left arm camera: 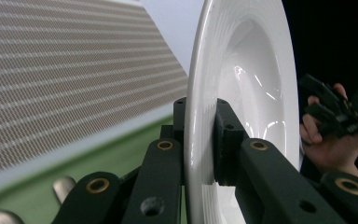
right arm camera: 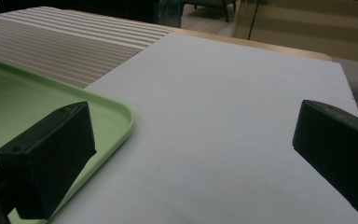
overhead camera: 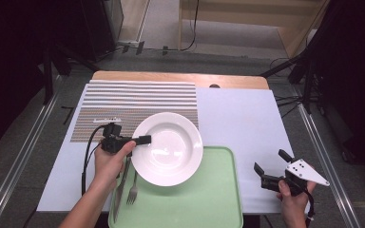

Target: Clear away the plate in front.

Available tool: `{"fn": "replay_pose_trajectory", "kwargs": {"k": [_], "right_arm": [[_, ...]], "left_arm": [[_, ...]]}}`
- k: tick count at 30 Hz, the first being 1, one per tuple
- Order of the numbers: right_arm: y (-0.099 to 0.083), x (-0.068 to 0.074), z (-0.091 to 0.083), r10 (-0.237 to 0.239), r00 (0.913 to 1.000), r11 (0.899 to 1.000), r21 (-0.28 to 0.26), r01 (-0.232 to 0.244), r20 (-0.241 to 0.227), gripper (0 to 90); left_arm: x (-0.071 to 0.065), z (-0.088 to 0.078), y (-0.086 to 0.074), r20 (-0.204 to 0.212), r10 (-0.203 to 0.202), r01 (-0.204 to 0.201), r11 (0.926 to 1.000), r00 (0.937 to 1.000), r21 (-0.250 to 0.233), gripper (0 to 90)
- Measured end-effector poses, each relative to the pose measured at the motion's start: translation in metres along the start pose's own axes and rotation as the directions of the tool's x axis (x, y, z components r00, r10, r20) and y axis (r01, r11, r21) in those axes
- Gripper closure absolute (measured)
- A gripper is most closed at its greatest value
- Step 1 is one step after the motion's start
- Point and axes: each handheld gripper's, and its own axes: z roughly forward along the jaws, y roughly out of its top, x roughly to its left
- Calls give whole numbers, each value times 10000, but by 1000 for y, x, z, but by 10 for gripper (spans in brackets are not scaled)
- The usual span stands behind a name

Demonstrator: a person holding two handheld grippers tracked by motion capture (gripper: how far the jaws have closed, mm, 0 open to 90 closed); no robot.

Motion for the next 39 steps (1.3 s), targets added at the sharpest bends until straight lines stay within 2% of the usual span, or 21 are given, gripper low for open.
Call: {"fn": "replay_pose_trajectory", "kwargs": {"k": [3, 7, 11, 14, 19, 23, 29, 31, 33, 34, 36, 37, 38, 39], "right_arm": [[0, 2, 1, 9, 9999, 10000, 24, -8, -162, 0], [0, 3, 1, 36, 9996, 10000, 14, -35, -291, 0], [0, 5, 1, 39, 9996, 10000, 44, -38, -294, 0], [0, 6, 0, 15, 9996, 10000, 37, -14, -280, 0], [-1, 3, 2, 29, 9996, 10000, -4, -29, -277, 0], [-1, 3, 3, 171, 9995, 9999, 1, -171, -266, 0], [-1, 4, 3, 123, 9995, 9999, 63, -121, -294, 0], [0, 4, 3, 124, 9994, 9999, 73, -122, -313, 0], [0, 4, 3, 146, 9994, 9999, 50, -145, -299, 0], [0, 3, 2, 111, 9995, 9999, 18, -110, -289, 0], [0, 3, 2, 76, 9996, 10000, 14, -76, -284, 0], [0, 3, 2, 108, 9995, 9999, 5, -108, -312, 0], [-1, 2, 3, 111, 9995, 9999, 24, -111, -294, 0], [-1, 2, 3, 95, 9996, 9999, 37, -94, -284, 0]], "left_arm": [[-7, 2, -9, 131, 94, -98, 9996, 9999, 277, 819], [-14, 6, -21, 601, 57, -97, 9978, 9982, 657, 819], [-21, 10, -28, 495, 343, -391, 9943, 9982, 987, 819], [-22, 14, -35, 420, 219, -268, 9924, 9989, 1203, 817], [-21, 22, -43, 583, 131, -231, 9843, 9982, 1751, 818], [-20, 26, -48, 537, -66, -47, 9782, 9985, 2074, 817], [-19, 29, -53, 416, -491, 366, 9650, 9979, 2597, 816], [-17, 30, -51, 458, -553, 403, 9590, 9974, 2806, 814], [-14, 35, -49, 320, -673, 540, 9490, 9972, 3107, 815], [-13, 36, -49, 272, -677, 553, 9446, 9973, 3234, 804], [-12, 42, -49, -188, -364, 407, 9357, 9992, 3503, 752], [-11, 43, -49, -304, -252, 342, 9366, 9992, 3486, 719], [-11, 43, -48, -332, -199, 299, 9419, 9992, 3345, 681], [-12, 42, -47, -595, 43, 148, 9487, 9982, 3158, 647]]}}
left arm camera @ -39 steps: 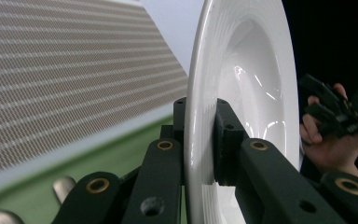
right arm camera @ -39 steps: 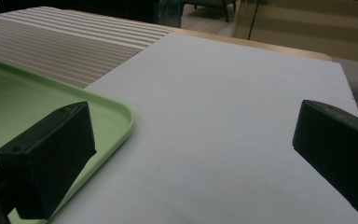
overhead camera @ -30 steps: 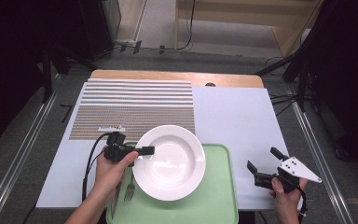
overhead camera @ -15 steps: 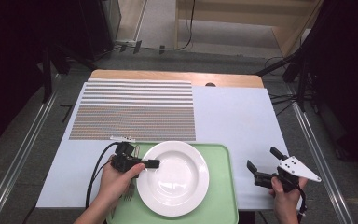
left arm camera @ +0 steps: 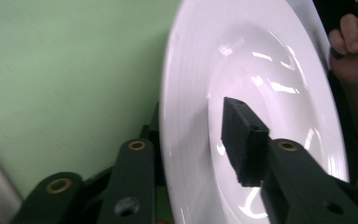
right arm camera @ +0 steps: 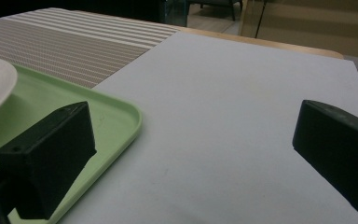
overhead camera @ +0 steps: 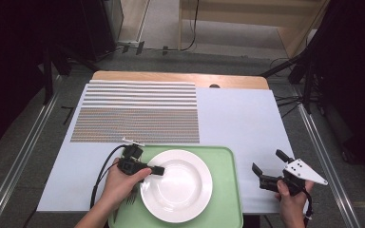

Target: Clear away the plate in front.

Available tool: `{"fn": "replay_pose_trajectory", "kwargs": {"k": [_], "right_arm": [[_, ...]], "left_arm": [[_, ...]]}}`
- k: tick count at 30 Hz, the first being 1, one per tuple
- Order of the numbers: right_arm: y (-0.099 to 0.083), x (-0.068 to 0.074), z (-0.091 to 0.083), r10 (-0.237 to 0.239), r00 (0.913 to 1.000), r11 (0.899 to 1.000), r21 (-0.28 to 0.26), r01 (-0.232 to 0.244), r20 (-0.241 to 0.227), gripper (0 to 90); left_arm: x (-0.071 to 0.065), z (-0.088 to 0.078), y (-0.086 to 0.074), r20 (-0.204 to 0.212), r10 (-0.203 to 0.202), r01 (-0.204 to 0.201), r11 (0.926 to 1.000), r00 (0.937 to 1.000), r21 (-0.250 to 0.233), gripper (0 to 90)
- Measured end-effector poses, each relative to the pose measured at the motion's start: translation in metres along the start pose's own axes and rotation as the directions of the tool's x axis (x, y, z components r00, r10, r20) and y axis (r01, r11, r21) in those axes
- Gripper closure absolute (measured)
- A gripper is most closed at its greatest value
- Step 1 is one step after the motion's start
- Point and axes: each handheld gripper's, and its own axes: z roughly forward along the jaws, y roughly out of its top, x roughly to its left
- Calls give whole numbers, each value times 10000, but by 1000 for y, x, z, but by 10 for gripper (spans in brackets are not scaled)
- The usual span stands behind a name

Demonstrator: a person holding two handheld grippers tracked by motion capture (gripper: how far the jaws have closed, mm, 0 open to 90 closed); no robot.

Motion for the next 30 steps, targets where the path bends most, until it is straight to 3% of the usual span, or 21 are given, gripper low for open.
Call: {"fn": "replay_pose_trajectory", "kwargs": {"k": [2, 4, 8, 11, 13, 14, 17, 19, 21, 23, 26, 30], "right_arm": [[-1, -1, 0, 55, 10000, 10000, 31, -55, 8, 0], [-1, -2, 0, 92, 9999, 9999, 61, -93, 46, 0], [-1, -3, -1, 127, 9999, 9999, 68, -127, 100, 0], [-2, -4, -1, 101, 9998, 9999, 51, -101, 151, 0], [-2, -4, -1, 181, 9997, 9998, 30, -181, 157, 0], [-2, -4, -1, 190, 9996, 9998, 27, -190, 185, 0], [-2, -4, -1, 135, 9997, 9999, 48, -136, 216, 0], [-2, -3, -2, 166, 9995, 9998, 65, -168, 273, 0], [-2, -3, -2, 195, 9993, 9998, 71, -197, 311, 0], [-2, -4, -3, 153, 9993, 9999, 49, -154, 342, 0], [-3, -5, -3, 243, 9990, 9997, 55, -246, 385, 0], [-3, -5, -3, 237, 9989, 9997, 59, -240, 413, 0]], "left_arm": [[-3, -3, 3, -482, 391, -397, 9991, 9981, -121, 622], [-4, -2, 5, -808, 764, -767, 9971, 9938, -5, 677], [0, 3, 7, -310, 615, -617, 9981, 9976, -40, 688], [0, 5, 8, -281, 689, -691, 9976, 9972, -53, 688], [-2, 6, 8, -483, 903, -907, 9958, 9947, -80, 681], [-3, 5, 8, -637, 996, -1008, 9948, 9930, -159, 668], [-6, -3, 8, -833, 1240, -1316, 9869, 9888, -931, 477], [-7, -12, 8, -705, 1347, -1447, 9758, 9884, -1638, 383], [-8, -20, 6, -579, 1626, -1716, 9582, 9850, -2290, 312], [-10, -28, 4, -813, 1881, -2036, 9375, 9788, -2823, 229], [-11, -38, 1, -1087, 2100, -2348, 9112, 9716, -3386, 167], [-7, -49, -5, -1230, 2366, -2660, 8844, 9638, -3835, 33]]}}
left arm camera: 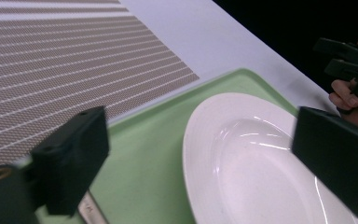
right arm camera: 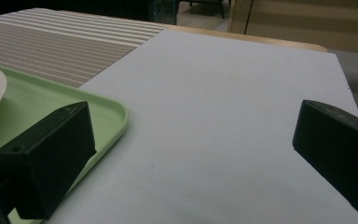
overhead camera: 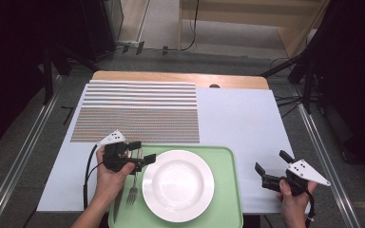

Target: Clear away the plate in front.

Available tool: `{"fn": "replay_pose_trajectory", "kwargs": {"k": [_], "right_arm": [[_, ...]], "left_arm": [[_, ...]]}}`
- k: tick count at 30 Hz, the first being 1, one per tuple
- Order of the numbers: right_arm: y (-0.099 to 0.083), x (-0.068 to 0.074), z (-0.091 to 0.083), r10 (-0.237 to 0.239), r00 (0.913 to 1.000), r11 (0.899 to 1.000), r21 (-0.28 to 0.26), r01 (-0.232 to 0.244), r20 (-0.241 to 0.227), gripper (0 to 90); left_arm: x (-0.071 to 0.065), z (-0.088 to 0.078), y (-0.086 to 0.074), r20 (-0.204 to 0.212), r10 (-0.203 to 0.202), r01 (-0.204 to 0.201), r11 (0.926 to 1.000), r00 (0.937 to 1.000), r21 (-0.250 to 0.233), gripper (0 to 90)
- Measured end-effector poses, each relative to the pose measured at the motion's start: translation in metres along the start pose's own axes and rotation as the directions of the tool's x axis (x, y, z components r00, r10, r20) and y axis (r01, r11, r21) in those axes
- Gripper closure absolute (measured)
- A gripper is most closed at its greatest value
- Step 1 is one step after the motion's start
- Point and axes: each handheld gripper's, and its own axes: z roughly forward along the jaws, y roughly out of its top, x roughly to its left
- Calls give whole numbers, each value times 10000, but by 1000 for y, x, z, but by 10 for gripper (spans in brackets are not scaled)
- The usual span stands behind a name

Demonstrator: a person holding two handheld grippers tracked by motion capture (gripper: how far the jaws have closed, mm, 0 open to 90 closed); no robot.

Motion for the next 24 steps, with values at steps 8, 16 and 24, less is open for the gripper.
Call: {"fn": "replay_pose_trajectory", "kwargs": {"k": [8, 16, 24], "right_arm": [[-1, -1, 2, 54, 10000, 10000, 75, -54, 62, 0], [-1, -1, 1, 55, 9999, 9999, 84, -56, 100, 0], [-1, -1, 1, 87, 9998, 9999, 136, -89, 150, 0]], "left_arm": [[13, -32, -12, -582, 495, -563, 9909, 9971, -1226, 0], [28, -56, -24, -1477, 636, -852, 9858, 9870, -1449, 0], [43, -81, -40, -2137, 694, -1018, 9842, 9744, -1446, 0]]}}
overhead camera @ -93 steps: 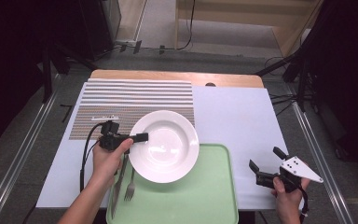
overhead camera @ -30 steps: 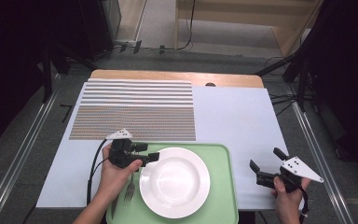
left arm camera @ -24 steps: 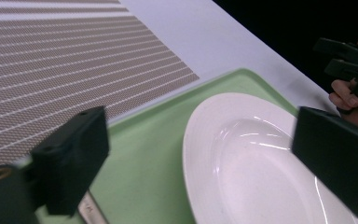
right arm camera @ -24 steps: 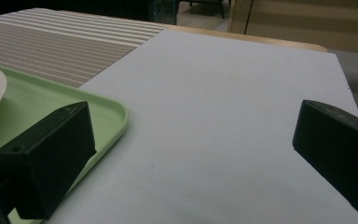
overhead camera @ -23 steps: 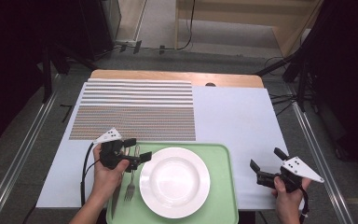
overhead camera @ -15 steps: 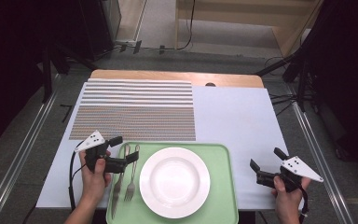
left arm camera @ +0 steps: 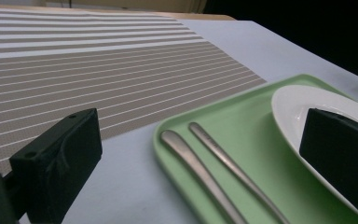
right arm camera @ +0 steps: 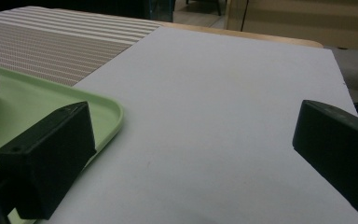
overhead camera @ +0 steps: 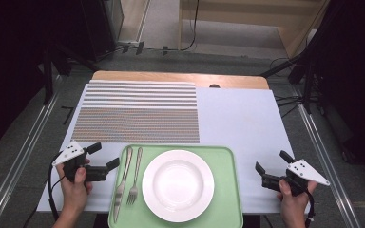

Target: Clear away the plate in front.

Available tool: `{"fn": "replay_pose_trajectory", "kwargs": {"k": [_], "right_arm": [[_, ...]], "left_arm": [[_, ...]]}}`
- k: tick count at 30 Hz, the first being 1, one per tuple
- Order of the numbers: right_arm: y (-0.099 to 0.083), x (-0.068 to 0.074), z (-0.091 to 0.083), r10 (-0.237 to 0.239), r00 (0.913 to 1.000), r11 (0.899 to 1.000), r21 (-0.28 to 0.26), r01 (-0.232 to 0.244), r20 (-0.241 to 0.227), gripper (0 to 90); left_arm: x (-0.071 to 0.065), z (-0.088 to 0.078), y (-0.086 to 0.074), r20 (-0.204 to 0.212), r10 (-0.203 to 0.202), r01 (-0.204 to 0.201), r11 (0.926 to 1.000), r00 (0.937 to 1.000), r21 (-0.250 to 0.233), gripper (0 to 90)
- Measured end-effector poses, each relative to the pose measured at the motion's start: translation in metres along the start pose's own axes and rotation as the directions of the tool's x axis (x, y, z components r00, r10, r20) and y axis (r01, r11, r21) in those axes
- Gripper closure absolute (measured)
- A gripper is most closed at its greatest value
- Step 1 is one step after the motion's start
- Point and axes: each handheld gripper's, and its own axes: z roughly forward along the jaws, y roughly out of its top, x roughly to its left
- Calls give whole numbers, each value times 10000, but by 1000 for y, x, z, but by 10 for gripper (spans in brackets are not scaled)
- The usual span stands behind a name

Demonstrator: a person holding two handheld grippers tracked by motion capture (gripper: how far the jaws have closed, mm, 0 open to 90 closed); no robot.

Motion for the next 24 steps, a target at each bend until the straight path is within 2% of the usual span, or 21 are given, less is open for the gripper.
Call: {"fn": "replay_pose_trajectory", "kwargs": {"k": [2, 5, 8, 14, 16, 19, 24], "right_arm": [[0, 0, 0, 32, 10000, 10000, -16, -32, 3, 0], [0, 0, 1, 47, 10000, 10000, 9, -47, 32, 0], [0, 0, 1, 35, 10000, 10000, 7, -35, 50, 0], [0, 0, 1, 8, 10000, 10000, -48, -7, 50, 0], [1, 0, 1, -25, 10000, 10000, -13, 25, 78, 0], [1, 0, 0, -23, 9998, 10000, -38, 23, 174, 0], [2, -2, 0, 98, 9995, 9999, -97, -95, 311, 0]], "left_arm": [[5, -8, -3, -268, 54, -56, 9999, 9996, -85, 0], [12, -17, -6, -454, -6, -1, 9999, 9990, -155, 0], [18, -26, -9, -824, 203, -209, 9998, 9964, -64, 0], [32, -43, -13, -1190, -10, -21, 9997, 9929, -252, 0], [37, -47, -15, -1443, -13, -20, 9997, 9895, -229, 0], [41, -51, -15, -1459, -216, 168, 9993, 9891, -341, 0], [41, -50, -15, -1553, -117, 75, 9996, 9878, -277, 0]]}}
